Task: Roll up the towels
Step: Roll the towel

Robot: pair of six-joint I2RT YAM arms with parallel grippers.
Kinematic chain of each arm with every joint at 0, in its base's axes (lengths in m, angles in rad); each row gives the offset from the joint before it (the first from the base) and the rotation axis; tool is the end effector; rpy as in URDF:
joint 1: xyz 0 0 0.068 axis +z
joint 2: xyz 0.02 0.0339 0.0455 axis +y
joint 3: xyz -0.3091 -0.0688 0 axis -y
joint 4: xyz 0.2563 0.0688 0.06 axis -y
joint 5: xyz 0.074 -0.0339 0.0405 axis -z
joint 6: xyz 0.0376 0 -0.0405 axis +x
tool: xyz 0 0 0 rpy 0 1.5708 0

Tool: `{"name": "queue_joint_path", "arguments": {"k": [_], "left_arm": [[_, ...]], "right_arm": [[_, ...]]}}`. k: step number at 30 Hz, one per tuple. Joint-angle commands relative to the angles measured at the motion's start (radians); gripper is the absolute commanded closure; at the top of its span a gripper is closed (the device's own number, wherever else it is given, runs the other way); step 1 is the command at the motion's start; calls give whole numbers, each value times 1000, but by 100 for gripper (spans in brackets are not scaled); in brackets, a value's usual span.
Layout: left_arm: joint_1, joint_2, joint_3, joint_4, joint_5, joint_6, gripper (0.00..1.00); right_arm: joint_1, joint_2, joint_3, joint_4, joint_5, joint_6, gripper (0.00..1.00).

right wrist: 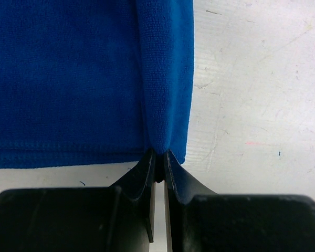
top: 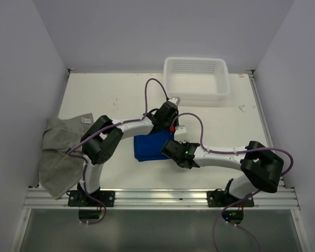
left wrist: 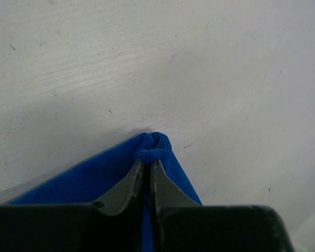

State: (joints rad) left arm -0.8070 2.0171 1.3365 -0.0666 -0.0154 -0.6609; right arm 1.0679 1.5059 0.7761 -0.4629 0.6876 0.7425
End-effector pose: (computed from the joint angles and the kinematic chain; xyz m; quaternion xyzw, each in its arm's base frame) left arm 0.3270 -0.3407 0.2018 0.0638 0.9142 -0.2628 0.3019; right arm 0.1506 0.2242 0.2000 -0.0873 0.9228 -0.0653 0.3697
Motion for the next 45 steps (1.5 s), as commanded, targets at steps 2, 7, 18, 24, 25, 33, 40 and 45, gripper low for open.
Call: {"name": "queue_joint_path", "arguments": {"k": [2, 7, 18, 24, 25, 33, 40, 45], "left_arm": [[31, -31, 9, 91, -34, 38, 100], [32, -14, 6, 87, -34, 43, 100], [32, 9, -23, 102, -17, 47, 100], [32, 5, -39, 109, -15, 46, 100], [32, 5, -45, 111, -15, 46, 100], [32, 0, -66, 120, -17, 40, 100], [32, -4, -82, 123, -20, 41, 100], [32, -6, -83, 119, -24, 46, 100]], "right_arm": [[9, 20, 23, 21, -34, 47, 93], [9, -16, 22, 24, -59, 55, 79], [7, -259, -27, 43, -88, 77, 56], [-16, -401, -77, 72, -88, 115, 57], [-35, -423, -96, 90, -88, 130, 59], [-324, -506, -202, 250, -370, 176, 63], [-479, -366, -244, 415, -609, 190, 55], [-482, -274, -250, 457, -646, 189, 50]]}}
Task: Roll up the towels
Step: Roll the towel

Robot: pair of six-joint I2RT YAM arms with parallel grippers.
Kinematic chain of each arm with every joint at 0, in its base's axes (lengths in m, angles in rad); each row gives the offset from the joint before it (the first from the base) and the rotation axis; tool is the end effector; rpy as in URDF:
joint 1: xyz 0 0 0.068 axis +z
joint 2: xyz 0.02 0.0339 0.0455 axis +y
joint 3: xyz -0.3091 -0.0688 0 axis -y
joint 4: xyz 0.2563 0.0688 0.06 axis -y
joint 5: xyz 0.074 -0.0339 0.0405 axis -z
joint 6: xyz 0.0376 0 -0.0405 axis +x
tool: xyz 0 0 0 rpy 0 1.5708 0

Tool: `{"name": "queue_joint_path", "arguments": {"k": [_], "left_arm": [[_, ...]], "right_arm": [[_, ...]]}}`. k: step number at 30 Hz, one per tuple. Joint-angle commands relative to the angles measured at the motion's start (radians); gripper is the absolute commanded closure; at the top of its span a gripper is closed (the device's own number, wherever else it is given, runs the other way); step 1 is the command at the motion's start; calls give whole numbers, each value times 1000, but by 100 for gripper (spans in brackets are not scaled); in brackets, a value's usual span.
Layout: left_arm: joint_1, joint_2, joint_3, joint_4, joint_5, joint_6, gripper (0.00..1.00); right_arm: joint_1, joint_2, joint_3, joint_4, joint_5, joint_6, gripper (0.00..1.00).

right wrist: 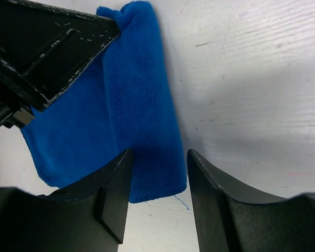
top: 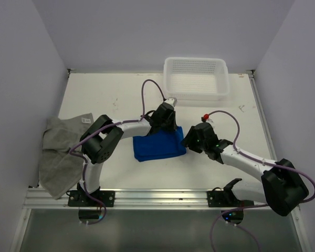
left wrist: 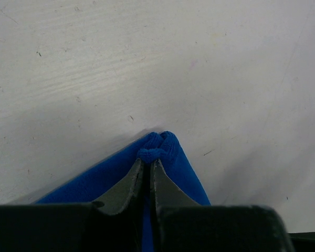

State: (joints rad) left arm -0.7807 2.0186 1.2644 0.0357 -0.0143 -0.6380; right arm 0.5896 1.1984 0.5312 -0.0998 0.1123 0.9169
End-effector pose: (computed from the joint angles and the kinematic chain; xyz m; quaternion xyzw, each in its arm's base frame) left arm 0.3312 -0.3274 0.1869 0.0620 0.9084 -0.2643 0.3179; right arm 0.1903 0.1223 0.2127 0.1714 0.9030 0.2295 0.3202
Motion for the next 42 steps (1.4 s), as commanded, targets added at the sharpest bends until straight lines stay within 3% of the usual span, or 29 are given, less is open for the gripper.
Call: {"name": "queue_joint_path", "arguments": {"k": [1, 12, 17, 24, 26, 27, 36, 42], "left_arm": [[6, -9, -11, 16, -26, 24, 100], [8, -12, -8, -5, -50, 37, 100], [14, -8, -14, -7, -58, 35, 100], [24, -24, -4, -22, -62, 40, 100], [27, -30, 3, -31, -62, 41, 93], [28, -32, 9, -33, -65, 44, 85], [44, -81, 78, -137, -41, 31, 73], [51, -110, 141, -181, -9, 20, 60]], "right_arm": [[-5, 47, -8, 122, -71, 10, 50], [-8, 119, -86, 199, -92, 14, 53], [-8, 136, -128, 236, -89, 0, 61], [-8, 130, -112, 226, -68, -65, 90], [-8, 122, -106, 219, -68, -92, 99], [-7, 116, -105, 218, -65, -98, 100], [-7, 90, -68, 150, -20, -182, 100], [-4, 93, -62, 150, -19, -190, 100]]}}
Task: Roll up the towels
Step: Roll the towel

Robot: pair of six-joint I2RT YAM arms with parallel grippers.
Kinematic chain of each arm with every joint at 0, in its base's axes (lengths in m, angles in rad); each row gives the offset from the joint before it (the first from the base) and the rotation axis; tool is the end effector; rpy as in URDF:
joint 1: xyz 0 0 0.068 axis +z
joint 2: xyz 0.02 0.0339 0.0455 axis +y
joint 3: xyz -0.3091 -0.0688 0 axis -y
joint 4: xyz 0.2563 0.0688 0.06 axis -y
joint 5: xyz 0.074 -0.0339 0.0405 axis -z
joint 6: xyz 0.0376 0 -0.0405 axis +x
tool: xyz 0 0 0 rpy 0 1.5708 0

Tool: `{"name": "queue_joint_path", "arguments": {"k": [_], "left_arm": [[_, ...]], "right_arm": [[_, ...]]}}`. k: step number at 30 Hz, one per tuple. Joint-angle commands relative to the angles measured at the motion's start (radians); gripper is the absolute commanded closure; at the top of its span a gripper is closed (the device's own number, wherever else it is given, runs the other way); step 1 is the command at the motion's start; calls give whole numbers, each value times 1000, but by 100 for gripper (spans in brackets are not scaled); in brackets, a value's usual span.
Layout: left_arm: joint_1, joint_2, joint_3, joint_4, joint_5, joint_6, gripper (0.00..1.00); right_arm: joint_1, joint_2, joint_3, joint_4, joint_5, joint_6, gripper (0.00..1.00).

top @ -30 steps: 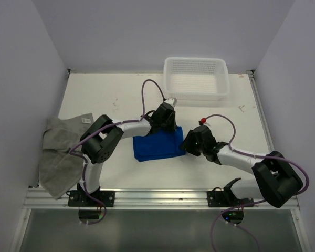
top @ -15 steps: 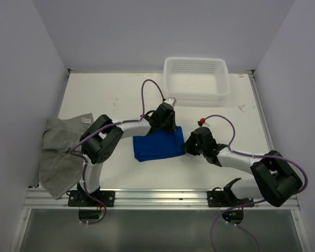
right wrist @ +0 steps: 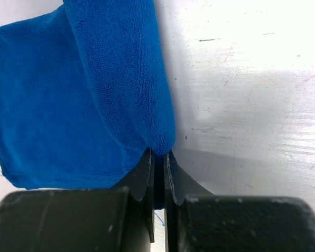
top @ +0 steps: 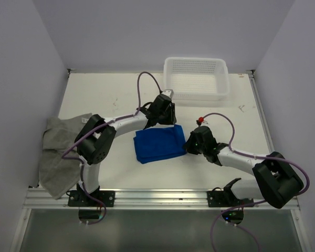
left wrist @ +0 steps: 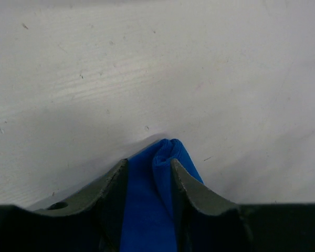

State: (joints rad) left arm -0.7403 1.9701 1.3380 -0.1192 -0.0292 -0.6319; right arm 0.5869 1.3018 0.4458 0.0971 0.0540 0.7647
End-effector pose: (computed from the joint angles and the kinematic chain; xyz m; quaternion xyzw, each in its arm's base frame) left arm 0.3433 -0.3121 0.2191 0.0439 0.9161 -0.2420 0.3167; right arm 0.1944 0.1268 0.1805 0.0922 0.9138 0.2276 0.3235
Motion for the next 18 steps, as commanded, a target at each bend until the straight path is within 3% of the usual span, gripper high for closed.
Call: {"name": "queue_joint_path", "arguments": {"k": [1, 9, 18], "left_arm": [[9, -62, 73, -33, 8, 14, 59], [-4, -34, 150, -62, 135, -87, 54], [-62, 99, 268, -221, 101, -100, 48]], "right_arm": [[-1, -6, 22, -43, 38, -38, 100], [7, 2, 16, -31, 50, -38, 100], [5, 10, 2, -16, 52, -27, 100]]}}
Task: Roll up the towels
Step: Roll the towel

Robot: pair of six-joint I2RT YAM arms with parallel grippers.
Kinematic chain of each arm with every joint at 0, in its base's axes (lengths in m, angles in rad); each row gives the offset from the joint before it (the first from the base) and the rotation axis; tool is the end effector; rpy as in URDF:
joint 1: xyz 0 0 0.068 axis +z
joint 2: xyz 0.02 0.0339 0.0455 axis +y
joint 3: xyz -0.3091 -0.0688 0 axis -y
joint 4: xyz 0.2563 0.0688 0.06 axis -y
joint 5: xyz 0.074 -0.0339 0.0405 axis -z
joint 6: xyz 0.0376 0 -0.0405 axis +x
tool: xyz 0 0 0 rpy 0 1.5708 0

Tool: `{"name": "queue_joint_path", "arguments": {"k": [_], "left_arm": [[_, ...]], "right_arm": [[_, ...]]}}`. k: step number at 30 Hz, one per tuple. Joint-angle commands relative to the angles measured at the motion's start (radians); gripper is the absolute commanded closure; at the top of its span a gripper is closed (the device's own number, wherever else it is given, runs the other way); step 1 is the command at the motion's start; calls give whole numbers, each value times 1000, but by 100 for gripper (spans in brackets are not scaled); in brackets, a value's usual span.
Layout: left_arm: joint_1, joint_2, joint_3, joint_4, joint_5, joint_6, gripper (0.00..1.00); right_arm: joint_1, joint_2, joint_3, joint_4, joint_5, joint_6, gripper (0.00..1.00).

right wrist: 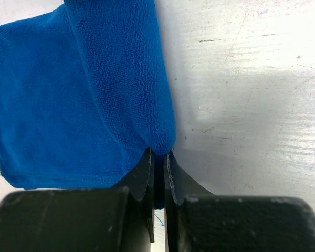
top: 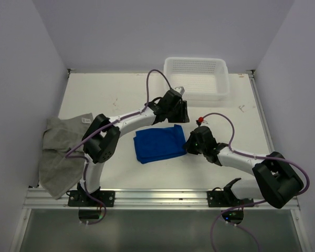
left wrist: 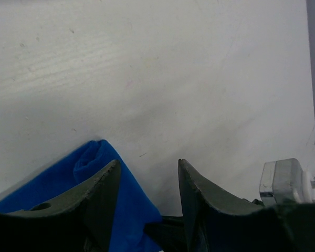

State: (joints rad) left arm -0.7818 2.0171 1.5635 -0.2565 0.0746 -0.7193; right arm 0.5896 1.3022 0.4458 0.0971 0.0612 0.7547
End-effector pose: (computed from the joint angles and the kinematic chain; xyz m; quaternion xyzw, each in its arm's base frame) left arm 0.3490 -0.3505 0.2613 0.0439 0.9073 -0.3091 0.2818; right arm 0.1942 0.1272 0.1804 0.0878 0.9143 0.2237 0.3262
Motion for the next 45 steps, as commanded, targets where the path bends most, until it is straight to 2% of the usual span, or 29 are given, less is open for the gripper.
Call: {"name": "queue_joint_path", "arguments": {"k": [1, 8, 13, 19, 33, 36, 45], "left_arm": [[-23, 63, 47, -101, -4, -11, 48], [-46, 160, 161, -220, -70, 27, 48], [-68, 183, 240, -292, -197, 64, 48], [-91, 255, 354, -401, -265, 106, 48], [-123, 336, 415, -495, -335, 130, 48], [-128, 353, 426, -515, -366, 147, 51], [-157, 420, 489, -602, -446, 181, 71]], "right_arm": [[4, 9, 1, -13, 45, -17, 100], [4, 22, -4, 0, 43, -18, 100], [3, 31, -9, 13, 40, -15, 100], [3, 31, -22, 27, 45, -12, 100], [3, 55, -41, 61, 42, -11, 100], [3, 55, -47, 67, 45, -9, 100], [6, 55, -52, 78, 57, -28, 100]]}}
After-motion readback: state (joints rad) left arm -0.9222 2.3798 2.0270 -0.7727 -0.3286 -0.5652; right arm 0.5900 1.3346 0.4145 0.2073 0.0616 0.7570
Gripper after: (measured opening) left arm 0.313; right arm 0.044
